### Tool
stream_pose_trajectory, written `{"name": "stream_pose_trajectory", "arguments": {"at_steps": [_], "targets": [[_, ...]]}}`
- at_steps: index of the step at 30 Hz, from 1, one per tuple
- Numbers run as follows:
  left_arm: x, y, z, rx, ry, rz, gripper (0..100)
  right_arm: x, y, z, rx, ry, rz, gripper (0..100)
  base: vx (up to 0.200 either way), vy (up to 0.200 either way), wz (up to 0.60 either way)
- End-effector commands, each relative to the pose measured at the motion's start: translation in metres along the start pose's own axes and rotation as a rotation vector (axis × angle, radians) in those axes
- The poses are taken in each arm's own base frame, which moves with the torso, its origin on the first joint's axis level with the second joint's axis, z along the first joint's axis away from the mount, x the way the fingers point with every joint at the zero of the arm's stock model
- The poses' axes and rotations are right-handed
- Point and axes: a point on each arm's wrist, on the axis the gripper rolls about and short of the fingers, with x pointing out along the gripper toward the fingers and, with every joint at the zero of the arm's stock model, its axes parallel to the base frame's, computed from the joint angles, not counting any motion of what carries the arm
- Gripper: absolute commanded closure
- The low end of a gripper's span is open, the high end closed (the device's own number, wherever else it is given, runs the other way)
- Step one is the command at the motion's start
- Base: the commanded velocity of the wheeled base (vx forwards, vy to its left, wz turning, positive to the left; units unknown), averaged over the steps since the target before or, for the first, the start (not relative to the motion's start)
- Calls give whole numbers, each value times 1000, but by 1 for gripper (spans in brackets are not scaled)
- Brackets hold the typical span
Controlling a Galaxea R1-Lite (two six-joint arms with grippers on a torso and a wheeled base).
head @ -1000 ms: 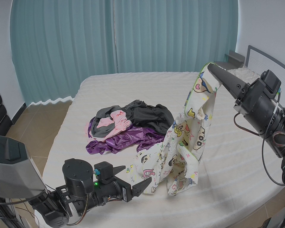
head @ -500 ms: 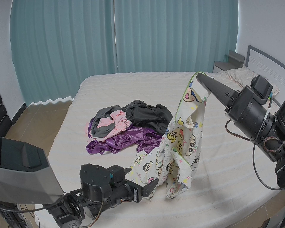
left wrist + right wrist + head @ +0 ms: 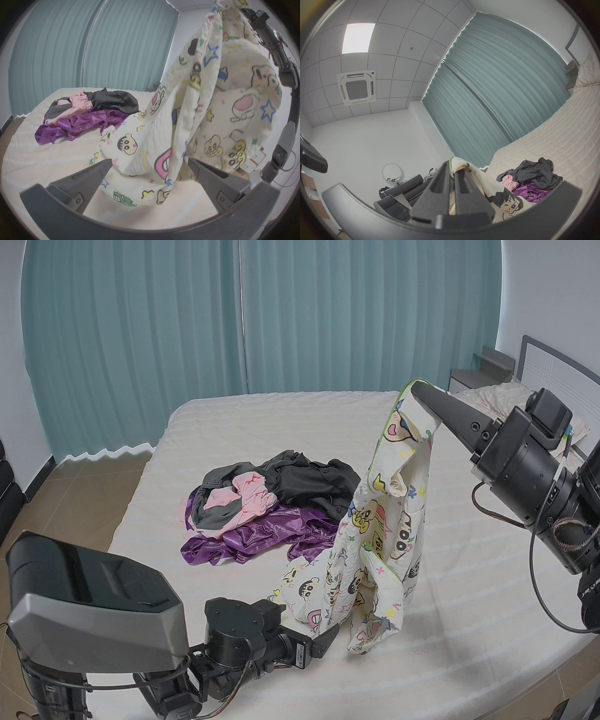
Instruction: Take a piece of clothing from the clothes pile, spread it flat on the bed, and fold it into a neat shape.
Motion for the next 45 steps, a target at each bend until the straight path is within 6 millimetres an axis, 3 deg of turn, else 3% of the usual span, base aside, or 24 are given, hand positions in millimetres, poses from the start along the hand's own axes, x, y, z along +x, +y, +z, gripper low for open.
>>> {"name": "stream_pose_trajectory", "arguments": {"at_steps": [1, 11, 20, 21, 25, 33, 39, 44, 45], "targets": [[14, 6, -26, 8, 58, 17, 0, 3, -1, 0, 0, -5, -5, 100, 0, 0, 0], [37, 23, -59, -12, 80, 76, 0, 5, 0, 2, -1, -20, -12, 100, 0, 0, 0], [56, 24, -57, -133, 10, 118, 0, 4, -6, 3, -6, -24, -33, 100, 0, 0, 0], [56, 24, -57, -136, 9, 118, 100, 3, -7, 3, -7, -24, -37, 100, 0, 0, 0], [50, 26, -53, -188, -6, 159, 100, -1, -17, 2, -6, -19, -79, 100, 0, 0, 0], [-9, 31, -25, -220, -2, 206, 100, -10, -49, -6, -6, 20, -205, 100, 0, 0, 0], [-35, 32, -21, -214, 17, 225, 100, -11, -60, -3, 32, 4, -246, 100, 0, 0, 0], [-63, 36, 26, -263, -170, 210, 100, -15, -66, -7, 43, 20, -267, 100, 0, 0, 0], [-63, 36, 26, -263, -170, 210, 100, -15, -66, -7, 43, 20, -267, 100, 0, 0, 0]]}}
